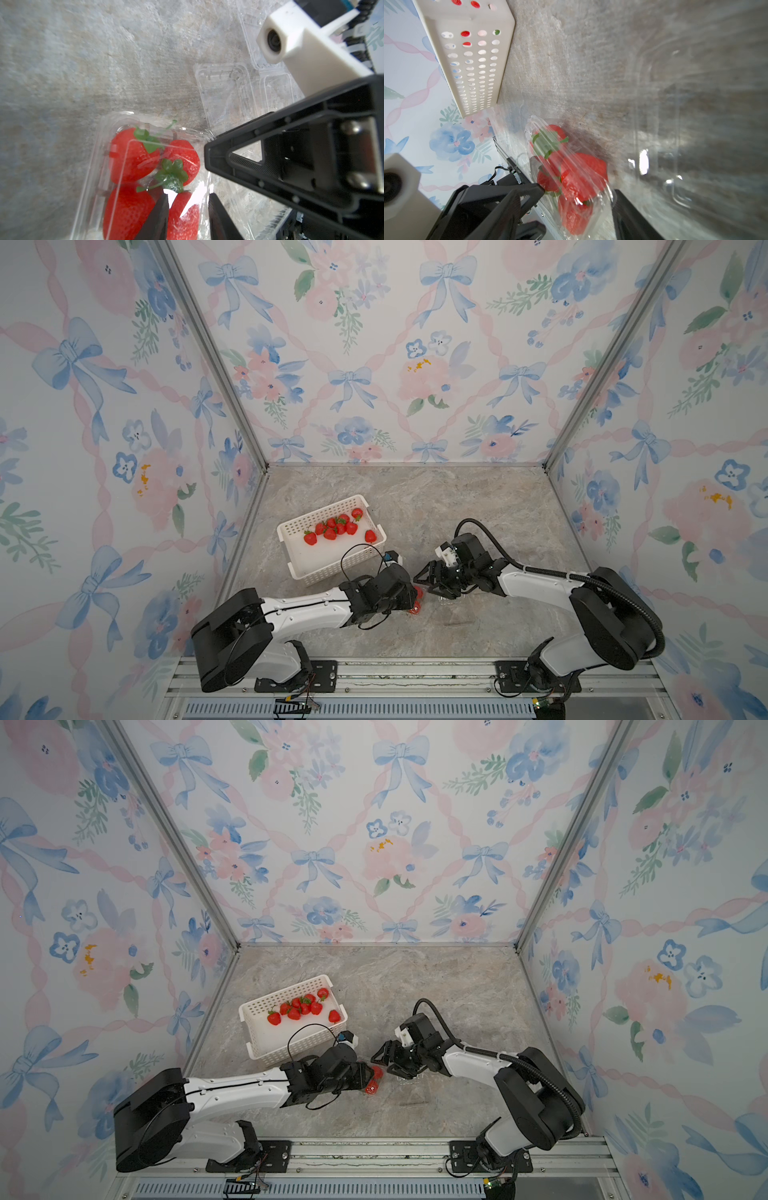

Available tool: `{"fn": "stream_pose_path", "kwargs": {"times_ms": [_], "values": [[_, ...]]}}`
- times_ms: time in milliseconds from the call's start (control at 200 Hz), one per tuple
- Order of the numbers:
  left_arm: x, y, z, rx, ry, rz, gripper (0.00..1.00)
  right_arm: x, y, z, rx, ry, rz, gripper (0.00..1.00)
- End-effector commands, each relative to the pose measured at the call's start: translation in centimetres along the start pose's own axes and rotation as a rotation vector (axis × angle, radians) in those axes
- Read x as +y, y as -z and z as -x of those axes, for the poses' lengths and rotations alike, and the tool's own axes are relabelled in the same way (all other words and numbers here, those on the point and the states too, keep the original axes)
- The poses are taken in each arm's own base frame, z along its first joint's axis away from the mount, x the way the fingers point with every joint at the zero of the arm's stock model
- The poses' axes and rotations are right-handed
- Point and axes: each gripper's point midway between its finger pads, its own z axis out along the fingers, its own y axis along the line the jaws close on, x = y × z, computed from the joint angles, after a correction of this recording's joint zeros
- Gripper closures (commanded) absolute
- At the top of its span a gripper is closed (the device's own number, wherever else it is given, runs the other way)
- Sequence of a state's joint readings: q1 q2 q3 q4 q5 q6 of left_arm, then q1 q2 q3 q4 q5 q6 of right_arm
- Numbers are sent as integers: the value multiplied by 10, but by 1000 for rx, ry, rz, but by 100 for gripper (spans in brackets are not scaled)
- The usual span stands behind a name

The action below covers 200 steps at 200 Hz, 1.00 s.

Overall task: Pack strawberries into containers
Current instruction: Close the packing box at the center of the board.

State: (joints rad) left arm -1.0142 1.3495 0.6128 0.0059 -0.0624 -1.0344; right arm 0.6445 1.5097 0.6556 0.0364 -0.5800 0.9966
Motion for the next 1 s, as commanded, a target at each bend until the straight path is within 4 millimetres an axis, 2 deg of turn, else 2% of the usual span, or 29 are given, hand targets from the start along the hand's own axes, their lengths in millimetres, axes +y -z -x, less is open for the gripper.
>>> {"fn": "stream_pose_path", "kwargs": {"times_ms": [0, 200, 565, 685, 830, 995], "values": [[11, -2, -8, 17, 3, 30, 65, -6, 2, -8, 17, 0, -10, 36], [11, -2, -9, 17, 3, 32, 65, -14, -3, -11, 27, -13, -15, 36], [12, -4, -10, 21, -1, 37, 66, -13, -9, -13, 38, -14, 3, 38], [11, -3, -9, 17, 0, 34, 67, -14, -13, -13, 44, -19, 8, 39], [11, -3, -9, 15, 1, 34, 67, -14, -15, -14, 49, -19, 11, 47], [13, -4, -11, 21, -1, 38, 69, -13, -14, -14, 47, -15, 14, 47]]}}
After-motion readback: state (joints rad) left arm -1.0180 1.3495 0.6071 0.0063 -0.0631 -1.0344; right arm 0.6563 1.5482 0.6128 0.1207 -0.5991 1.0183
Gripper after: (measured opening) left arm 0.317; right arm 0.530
